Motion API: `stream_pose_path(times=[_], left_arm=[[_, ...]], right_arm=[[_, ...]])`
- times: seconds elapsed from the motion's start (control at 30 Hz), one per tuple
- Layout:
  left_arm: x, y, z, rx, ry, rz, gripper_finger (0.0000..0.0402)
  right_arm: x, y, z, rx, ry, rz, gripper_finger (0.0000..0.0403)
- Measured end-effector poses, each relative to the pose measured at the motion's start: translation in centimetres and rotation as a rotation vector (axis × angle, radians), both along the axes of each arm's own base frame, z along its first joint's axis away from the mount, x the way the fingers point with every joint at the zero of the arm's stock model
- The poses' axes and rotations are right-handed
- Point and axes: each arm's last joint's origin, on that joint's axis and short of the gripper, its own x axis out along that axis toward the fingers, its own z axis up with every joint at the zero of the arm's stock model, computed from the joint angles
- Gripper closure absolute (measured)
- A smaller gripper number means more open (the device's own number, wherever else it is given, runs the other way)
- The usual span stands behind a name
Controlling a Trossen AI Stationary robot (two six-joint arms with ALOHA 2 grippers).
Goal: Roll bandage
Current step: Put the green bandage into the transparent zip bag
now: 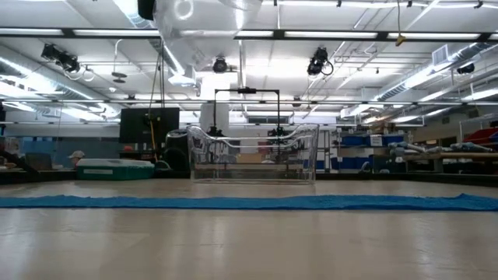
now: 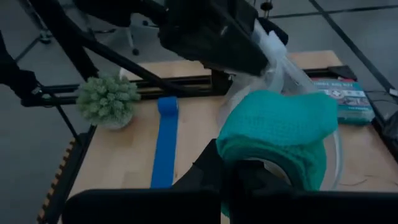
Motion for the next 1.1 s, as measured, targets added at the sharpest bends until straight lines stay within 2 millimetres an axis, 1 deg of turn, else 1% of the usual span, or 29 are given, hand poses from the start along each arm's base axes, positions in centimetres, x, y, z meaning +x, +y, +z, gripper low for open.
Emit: stream_pose_path(times=[0.13, 0.23, 0.27, 0.33, 0.37, 0.43, 0.47, 0.53, 0.63, 0.73, 0.77, 0.83, 0.97, 1.03, 1.1], left_arm=[[0.0, -0.1, 0.2, 0.005, -0.018, -0.045, 0.0399], [0.1, -0.3, 0.2, 0.015, -0.023, -0.096, 0.0399], [0.1, -0.3, 0.2, 0.018, -0.024, -0.112, 0.0399], [0.1, -0.4, 0.2, 0.022, -0.029, -0.143, 0.0399], [0.1, -0.4, 0.2, 0.024, -0.031, -0.151, 0.0399], [0.1, -0.5, 0.2, 0.026, -0.030, -0.165, 0.0399], [0.1, -0.5, 0.2, 0.026, -0.031, -0.165, 0.0399], [0.1, -0.5, 0.3, 0.026, -0.032, -0.166, 0.0399], [0.1, -0.5, 0.2, 0.027, -0.031, -0.166, 0.0399], [0.1, -0.5, 0.2, 0.028, -0.027, -0.171, 0.0399], [0.1, -0.5, 0.2, 0.029, -0.022, -0.172, 0.0399], [0.1, -0.5, 0.1, 0.031, -0.013, -0.172, 0.0399], [0.2, -0.6, 0.1, 0.034, -0.010, -0.183, 0.0399], [0.2, -0.6, 0.0, 0.037, -0.004, -0.190, 0.0399], [0.2, -0.6, 0.0, 0.038, 0.000, -0.192, 0.0399]], right_arm=[[0.0, 0.0, 0.1, 0.027, -0.005, 0.068, 0.0403], [-0.2, -0.3, -0.3, -0.015, 0.041, -0.029, 0.0403], [-0.3, -0.4, -0.4, -0.025, 0.047, -0.021, 0.0403], [-0.2, -0.6, -0.3, -0.016, 0.034, 0.069, 0.0403], [-0.2, -0.9, -0.3, -0.015, 0.038, 0.050, 0.0403], [-0.5, -1.2, -0.3, -0.013, 0.059, -0.078, 0.0403], [-0.5, -1.4, -0.3, 0.000, 0.053, -0.073, 0.0403], [-0.3, -1.6, 0.4, 0.055, -0.018, 0.043, 0.0403], [-0.3, -2.1, 0.8, 0.133, -0.041, -0.034, 0.0403], [-0.2, -1.7, 1.1, 0.183, -0.066, 0.110, 0.0403], [-0.3, -1.7, 1.0, 0.187, -0.056, 0.101, 0.0403], [-0.8, -1.9, 1.1, 0.189, -0.029, 0.024, 0.0403], [-1.5, -2.1, 2.1, 0.218, -0.039, 0.040, 0.0403], [-1.7, -2.4, 2.3, 0.236, -0.033, -0.016, 0.0403], [-1.7, -2.5, 2.5, 0.235, -0.043, -0.034, 0.0403]])
